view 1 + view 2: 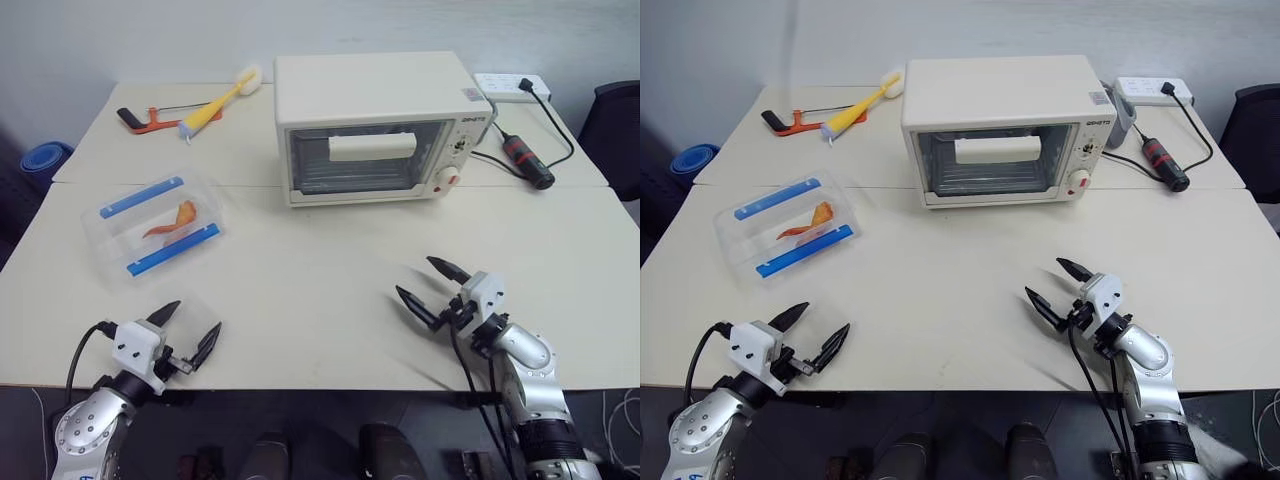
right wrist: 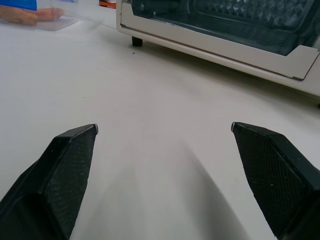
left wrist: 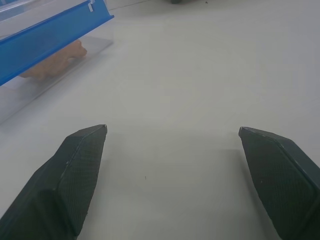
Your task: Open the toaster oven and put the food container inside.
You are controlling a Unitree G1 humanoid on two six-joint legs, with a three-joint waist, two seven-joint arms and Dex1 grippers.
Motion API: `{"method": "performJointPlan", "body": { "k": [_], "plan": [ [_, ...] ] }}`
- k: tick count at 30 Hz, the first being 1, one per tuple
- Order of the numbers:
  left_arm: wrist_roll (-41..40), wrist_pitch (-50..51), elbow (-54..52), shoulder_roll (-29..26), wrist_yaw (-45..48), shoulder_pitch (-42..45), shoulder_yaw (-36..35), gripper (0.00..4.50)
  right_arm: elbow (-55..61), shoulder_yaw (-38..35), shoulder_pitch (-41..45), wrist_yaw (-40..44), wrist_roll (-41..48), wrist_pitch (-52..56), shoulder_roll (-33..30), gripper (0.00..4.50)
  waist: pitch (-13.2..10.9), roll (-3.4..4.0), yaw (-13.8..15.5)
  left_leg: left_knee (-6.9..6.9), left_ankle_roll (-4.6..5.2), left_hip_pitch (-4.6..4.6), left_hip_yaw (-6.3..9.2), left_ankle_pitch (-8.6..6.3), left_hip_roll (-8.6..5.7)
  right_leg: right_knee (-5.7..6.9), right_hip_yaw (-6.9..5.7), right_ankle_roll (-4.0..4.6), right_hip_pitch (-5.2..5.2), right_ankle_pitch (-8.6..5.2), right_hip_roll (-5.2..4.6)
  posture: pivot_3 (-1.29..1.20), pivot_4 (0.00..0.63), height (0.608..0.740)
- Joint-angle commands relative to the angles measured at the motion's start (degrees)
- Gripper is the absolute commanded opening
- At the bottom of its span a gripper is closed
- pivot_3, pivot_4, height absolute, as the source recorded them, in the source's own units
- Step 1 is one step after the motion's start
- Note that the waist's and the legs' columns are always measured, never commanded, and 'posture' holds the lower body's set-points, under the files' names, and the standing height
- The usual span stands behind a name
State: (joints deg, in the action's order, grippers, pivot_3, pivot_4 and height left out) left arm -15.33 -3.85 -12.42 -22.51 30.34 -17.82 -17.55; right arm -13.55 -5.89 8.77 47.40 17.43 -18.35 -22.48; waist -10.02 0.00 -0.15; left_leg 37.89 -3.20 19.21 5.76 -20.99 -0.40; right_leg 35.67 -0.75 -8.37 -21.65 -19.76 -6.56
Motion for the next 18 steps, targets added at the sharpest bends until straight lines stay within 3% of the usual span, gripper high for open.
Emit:
{"method": "performJointPlan", "body": {
  "k": [1,3,6,8,12,18],
  "plan": [
    [-1.28,0.95,-1.94,-1.03,0.15,1.21,-0.39,4.50,2.54,-0.22,0.20,1.44,2.45,0.98,-0.20,4.47,0.00,0.00,0.01,0.00,0.00,0.00,0.00,0.00,0.00,0.00,0.00,0.00,0.00,0.00,0.00,0.00,0.150,0.740],
    [-7.74,4.45,-3.94,-2.11,2.28,3.28,-1.97,4.50,4.83,-0.40,1.81,3.35,5.36,4.57,-1.24,4.47,-0.01,0.02,0.01,0.00,0.00,0.00,0.00,0.00,0.00,0.01,0.00,0.00,0.00,0.00,0.00,0.00,0.150,0.740],
    [-21.94,11.17,-7.89,-6.64,12.57,4.65,-3.33,4.50,8.03,-0.83,5.10,5.56,8.99,11.32,-3.52,4.47,-0.05,0.08,-0.10,0.05,0.00,0.04,0.03,0.00,0.04,0.04,0.00,0.02,-0.01,0.01,0.00,0.00,0.150,0.740],
    [-26.69,15.77,-8.57,-8.67,11.57,8.29,-4.67,4.50,8.35,-0.79,8.70,6.86,10.78,16.11,-5.28,4.47,-0.12,0.20,-0.14,0.02,0.00,0.03,0.06,0.00,0.08,0.01,0.01,0.03,-0.02,0.02,-0.01,0.00,0.150,0.740],
    [-27.06,18.88,-7.78,-13.20,14.65,16.61,-2.45,4.50,0.39,-0.04,21.38,7.41,9.22,19.93,-6.23,4.47,-0.19,0.31,-0.30,0.04,-0.01,0.04,0.04,0.01,0.05,-0.01,-0.05,0.06,-0.02,0.04,0.02,0.00,0.150,0.740],
    [-28.67,23.31,-7.16,-13.69,16.04,22.58,-0.16,4.50,-13.87,-0.64,35.56,5.37,5.48,16.91,-4.53,4.47,-0.20,0.33,-1.37,-0.15,-0.01,0.15,0.06,0.00,0.03,0.01,-0.16,0.05,-0.08,0.04,0.00,0.00,0.150,0.740]
  ]
}}
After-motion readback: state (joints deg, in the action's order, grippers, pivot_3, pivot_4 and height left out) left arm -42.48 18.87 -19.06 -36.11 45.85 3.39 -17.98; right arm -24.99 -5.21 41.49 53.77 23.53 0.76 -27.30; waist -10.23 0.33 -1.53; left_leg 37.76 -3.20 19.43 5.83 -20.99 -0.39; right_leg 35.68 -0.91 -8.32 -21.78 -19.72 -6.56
